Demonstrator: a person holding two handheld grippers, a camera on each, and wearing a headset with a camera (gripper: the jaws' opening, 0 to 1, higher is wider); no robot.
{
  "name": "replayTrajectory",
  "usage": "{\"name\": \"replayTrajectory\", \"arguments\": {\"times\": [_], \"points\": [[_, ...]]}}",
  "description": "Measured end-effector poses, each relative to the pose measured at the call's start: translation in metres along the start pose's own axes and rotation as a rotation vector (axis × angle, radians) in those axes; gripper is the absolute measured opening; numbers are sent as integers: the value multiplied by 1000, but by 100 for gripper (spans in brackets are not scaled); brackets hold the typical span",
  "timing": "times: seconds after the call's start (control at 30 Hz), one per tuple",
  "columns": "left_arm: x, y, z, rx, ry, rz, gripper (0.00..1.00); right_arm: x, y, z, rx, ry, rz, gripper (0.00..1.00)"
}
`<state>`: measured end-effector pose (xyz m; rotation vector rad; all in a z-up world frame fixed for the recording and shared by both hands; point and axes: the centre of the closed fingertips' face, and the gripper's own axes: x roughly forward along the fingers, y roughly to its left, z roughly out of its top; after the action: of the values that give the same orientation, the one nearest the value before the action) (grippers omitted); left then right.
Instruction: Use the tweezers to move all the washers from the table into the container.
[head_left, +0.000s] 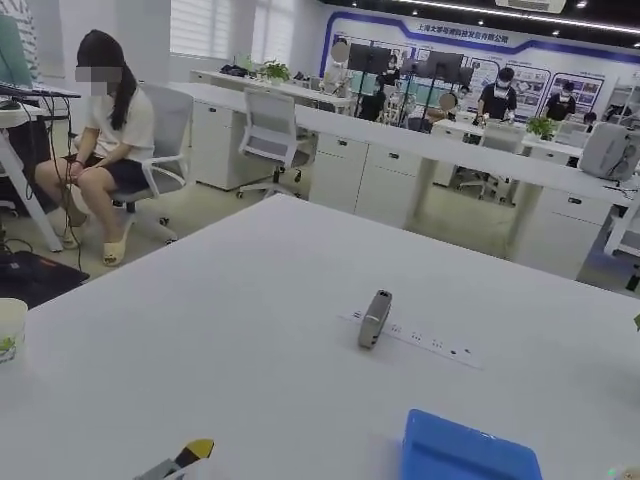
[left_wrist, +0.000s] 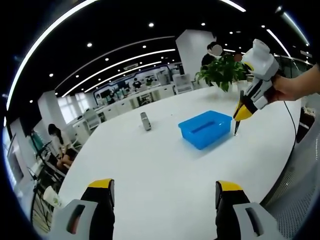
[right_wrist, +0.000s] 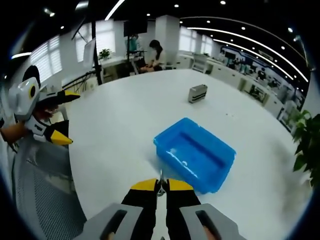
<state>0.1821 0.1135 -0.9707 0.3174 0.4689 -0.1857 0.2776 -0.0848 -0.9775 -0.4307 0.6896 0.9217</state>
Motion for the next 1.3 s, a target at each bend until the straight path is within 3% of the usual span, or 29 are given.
{"name": "replayTrajectory", "arguments": {"times": [0.17, 0.37, 0.63, 1.0, 1.07, 1.1, 1.3], "points": [[0, -2, 0, -3, 3, -7, 85, -1, -23, 24, -27, -35, -40, 1], [2, -4, -4, 16, 23, -17, 85, 13, -47, 33, -35, -44, -82, 2], [4, -11, -8, 25, 47, -48, 86, 43, -68, 19, 11, 5, -89, 2], [8, -21, -18, 52, 117, -88, 86, 69, -70, -13, 60, 72, -58, 2], [8, -22, -18, 38, 125, -101, 87, 70, -70, -15, 56, 77, -52, 2], [8, -22, -17, 30, 122, -103, 87, 71, -70, -11, 57, 56, -51, 2], [7, -17, -6, -56, 107, -127, 86, 71, -72, -11, 47, 84, -43, 3]]}}
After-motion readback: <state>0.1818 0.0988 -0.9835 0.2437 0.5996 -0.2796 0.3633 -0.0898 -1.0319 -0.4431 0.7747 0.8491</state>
